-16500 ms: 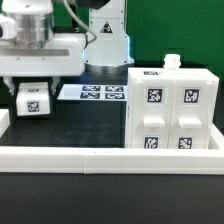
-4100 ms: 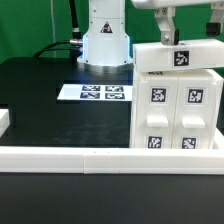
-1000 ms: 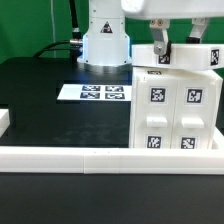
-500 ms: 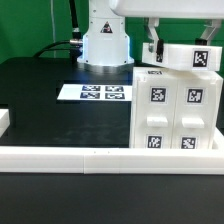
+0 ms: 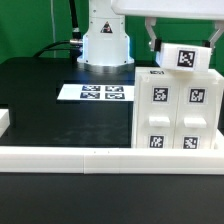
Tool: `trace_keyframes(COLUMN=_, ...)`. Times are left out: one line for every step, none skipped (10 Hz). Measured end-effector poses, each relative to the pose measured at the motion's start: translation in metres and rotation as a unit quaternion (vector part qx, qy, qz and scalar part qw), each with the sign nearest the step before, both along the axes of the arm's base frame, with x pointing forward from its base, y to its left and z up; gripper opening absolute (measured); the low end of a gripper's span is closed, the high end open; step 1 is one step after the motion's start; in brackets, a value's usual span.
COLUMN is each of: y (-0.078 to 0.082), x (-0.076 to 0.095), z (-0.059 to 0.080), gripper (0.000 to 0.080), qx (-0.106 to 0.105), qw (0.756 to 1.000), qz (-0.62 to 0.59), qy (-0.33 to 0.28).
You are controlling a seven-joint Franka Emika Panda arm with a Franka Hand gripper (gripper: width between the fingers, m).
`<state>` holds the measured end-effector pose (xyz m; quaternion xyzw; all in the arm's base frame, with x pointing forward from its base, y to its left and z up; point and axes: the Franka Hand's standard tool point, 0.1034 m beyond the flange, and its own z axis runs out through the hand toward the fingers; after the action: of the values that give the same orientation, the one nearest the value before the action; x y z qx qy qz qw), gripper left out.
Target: Assemble cabinet
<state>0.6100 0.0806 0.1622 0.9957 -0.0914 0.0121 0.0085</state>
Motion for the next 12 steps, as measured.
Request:
trace_keyframes(y=0.0, x=0.0, z=0.0, gripper=0.0557, qx=0.0, qw=1.0, qz=-0.015, qy=0.0)
trace_keyframes(y=0.0012, x=-0.0002, z=-0.0001, gripper=0.0557, qx=0.005, qw=0.998, qz=-0.059, qy=0.0)
trace_keyframes(y=0.0016, x=-0.0002, z=-0.0002, gripper=0.0557, qx=0.008, qw=0.995, qz=-0.102, qy=-0.002)
trace_keyframes(y=0.0019, x=-0.0008, z=0.0, gripper=0.0557, qx=0.015, qw=0.987, qz=-0.162, qy=-0.013)
trace_keyframes(y=0.0021, x=-0.0017, z=-0.0001, gripper=0.0557, qx=0.023, qw=0.978, qz=-0.209, qy=-0.018)
trace_keyframes(y=0.0027, x=-0.0005, z=-0.0001, gripper=0.0557, qx=0.03, qw=0.969, qz=-0.245, qy=-0.022)
trace_keyframes(y=0.0037, x=0.0008, z=-0.0001, gripper=0.0557, qx=0.037, qw=0.953, qz=-0.3, qy=-0.027)
trace_keyframes(y=0.0048, x=0.0022, z=0.0001, gripper=0.0557, qx=0.041, qw=0.94, qz=-0.336, qy=-0.031)
trace_keyframes(y=0.0054, x=0.0035, z=0.0003, gripper=0.0557, qx=0.045, qw=0.932, qz=-0.357, qy=-0.033)
trace_keyframes(y=0.0048, x=0.0038, z=0.0001, gripper=0.0557, qx=0.052, qw=0.917, qz=-0.393, qy=-0.03)
trace_keyframes(y=0.0049, x=0.0038, z=0.0001, gripper=0.0557, qx=0.054, qw=0.906, qz=-0.419, qy=-0.029)
trace_keyframes(y=0.0051, x=0.0038, z=0.0, gripper=0.0557, qx=0.056, qw=0.896, qz=-0.44, qy=-0.028)
